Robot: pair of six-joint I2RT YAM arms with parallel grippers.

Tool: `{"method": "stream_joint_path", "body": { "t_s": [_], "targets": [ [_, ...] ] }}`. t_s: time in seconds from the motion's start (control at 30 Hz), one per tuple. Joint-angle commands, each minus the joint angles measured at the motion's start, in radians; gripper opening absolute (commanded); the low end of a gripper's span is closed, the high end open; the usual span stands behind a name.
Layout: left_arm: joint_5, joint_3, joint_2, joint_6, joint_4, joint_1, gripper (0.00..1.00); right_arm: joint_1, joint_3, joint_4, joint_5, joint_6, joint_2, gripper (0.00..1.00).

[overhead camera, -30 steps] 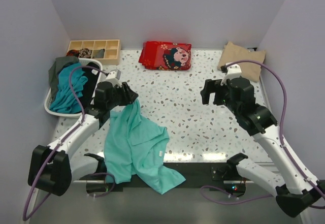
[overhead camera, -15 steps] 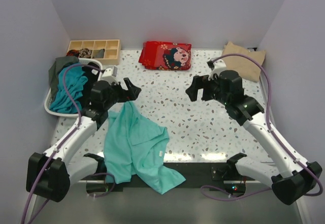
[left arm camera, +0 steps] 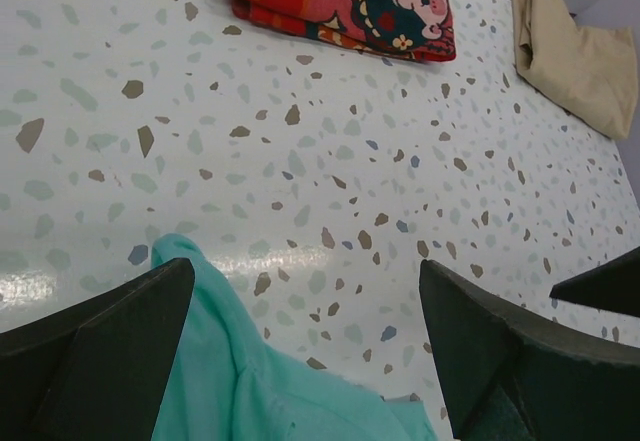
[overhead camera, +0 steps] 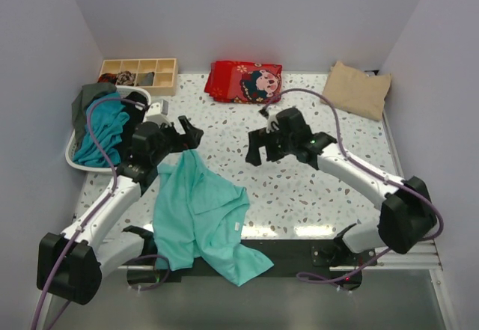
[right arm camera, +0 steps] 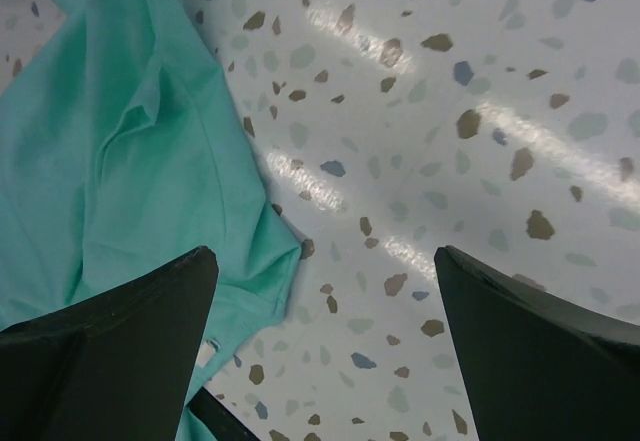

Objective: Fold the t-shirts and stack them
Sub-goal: Flatten out the tshirt

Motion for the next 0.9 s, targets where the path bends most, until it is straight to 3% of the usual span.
{"method": "stream_joint_path", "body": {
  "t_s": [0.0, 0.2, 0.7, 0.87],
  "targets": [
    [-0.124, 0.0, -0.031, 0.028, -0.092, -0.001, 1.0, 0.156, 0.063, -0.023, -0.03, -0.041, 0.12, 0.93],
    [-0.293, -0.017, -0.06, 0.038, -0.181, -0.001, 1.0, 0.328, 0.004, 0.043, 0.053, 0.006, 0.174, 0.91],
    [-0.278, -0.023, -0.03, 0.022, -0.163, -0.001, 1.0, 0.429, 0.013, 0.097, 0.118, 0.066, 0.279, 0.87],
    [-0.292, -0.031, -0.034, 0.027, -0.164, -0.001, 1.0, 0.46, 0.062, 0.074, 0.16, 0.063, 0.358, 0.78]
  ]
}}
